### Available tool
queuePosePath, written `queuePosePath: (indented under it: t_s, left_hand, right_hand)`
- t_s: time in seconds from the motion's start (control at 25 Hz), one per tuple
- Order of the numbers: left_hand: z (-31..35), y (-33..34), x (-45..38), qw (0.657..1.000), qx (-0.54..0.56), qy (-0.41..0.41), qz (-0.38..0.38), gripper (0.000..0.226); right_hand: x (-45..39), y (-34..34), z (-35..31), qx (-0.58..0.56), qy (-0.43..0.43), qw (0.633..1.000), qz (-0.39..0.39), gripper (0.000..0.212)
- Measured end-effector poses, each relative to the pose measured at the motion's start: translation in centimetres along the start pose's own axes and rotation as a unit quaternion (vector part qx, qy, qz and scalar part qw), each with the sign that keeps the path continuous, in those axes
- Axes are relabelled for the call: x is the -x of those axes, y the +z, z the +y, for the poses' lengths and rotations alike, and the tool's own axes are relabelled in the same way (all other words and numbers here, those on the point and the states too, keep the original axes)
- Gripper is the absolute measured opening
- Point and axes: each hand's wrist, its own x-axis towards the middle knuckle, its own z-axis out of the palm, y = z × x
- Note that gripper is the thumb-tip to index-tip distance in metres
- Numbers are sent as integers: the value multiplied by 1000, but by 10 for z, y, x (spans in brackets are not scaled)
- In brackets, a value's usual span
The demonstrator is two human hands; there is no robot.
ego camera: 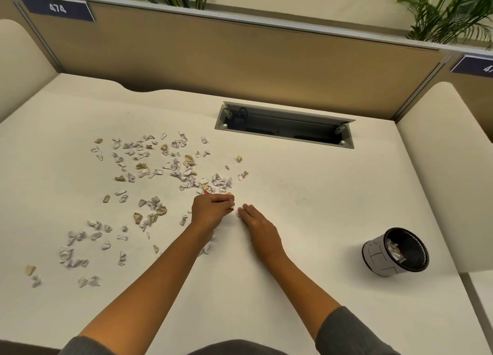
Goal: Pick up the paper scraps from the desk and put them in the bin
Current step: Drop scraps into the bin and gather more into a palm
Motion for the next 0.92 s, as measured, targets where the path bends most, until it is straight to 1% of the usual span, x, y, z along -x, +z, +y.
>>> queuePosePath:
  t_s: [0.08,0.16,0.24,0.32,0.4,0.44,0.48,0.52,0.6,0.64,0.68,0.72,0.84,0.92]
  left_hand:
    - [-2,0,2,1000,5,-2,2,21]
    - [-3,1,6,1000,2,-5,2,20]
    - [-5,1,8,1000,-6,-4,0,20]
    - [-6,2,11,1000,-10,-4,-4,19]
    - [-6,2,12,1000,-9,-6,-4,18]
    - [-6,3,14,1000,-8,-5,-5,18]
    - [-6,3,15,1000,-8,-4,-6,18]
    - [-6,5,17,1000,-10,-1,-8,17]
    - [-5,11,22,1000,-18,7,-19,17]
    - [-5,16,25,999,-24,12,-27,17]
    - [-4,22,28,999,-34,18,-35,16]
    - [-4,28,31,998,-47,25,-42,16]
    - [-2,48,43,991,-102,54,-70,17]
    - [-3,59,52,982,-151,75,-90,17]
  right_hand:
    - [6,-6,-2,54,-28,998,32,24]
    - [10,-12,-3,53,-20,998,33,15]
    - [13,-16,-2,-23,26,999,27,17]
    - [17,-25,-2,-126,90,986,63,25]
    - [20,-36,2,-232,165,952,112,30]
    - [23,-41,7,-275,195,933,123,28]
    - [26,-44,13,-325,221,912,120,23]
    - [29,-47,19,-393,246,880,105,17]
    - [36,-53,25,-550,280,784,61,12]
    - [39,-55,25,-615,292,730,47,13]
    - [42,-58,23,-663,299,685,39,13]
    - [44,-60,20,-696,301,651,34,13]
    - [48,-65,13,-751,318,578,13,16]
    - [48,-65,9,-792,346,503,9,21]
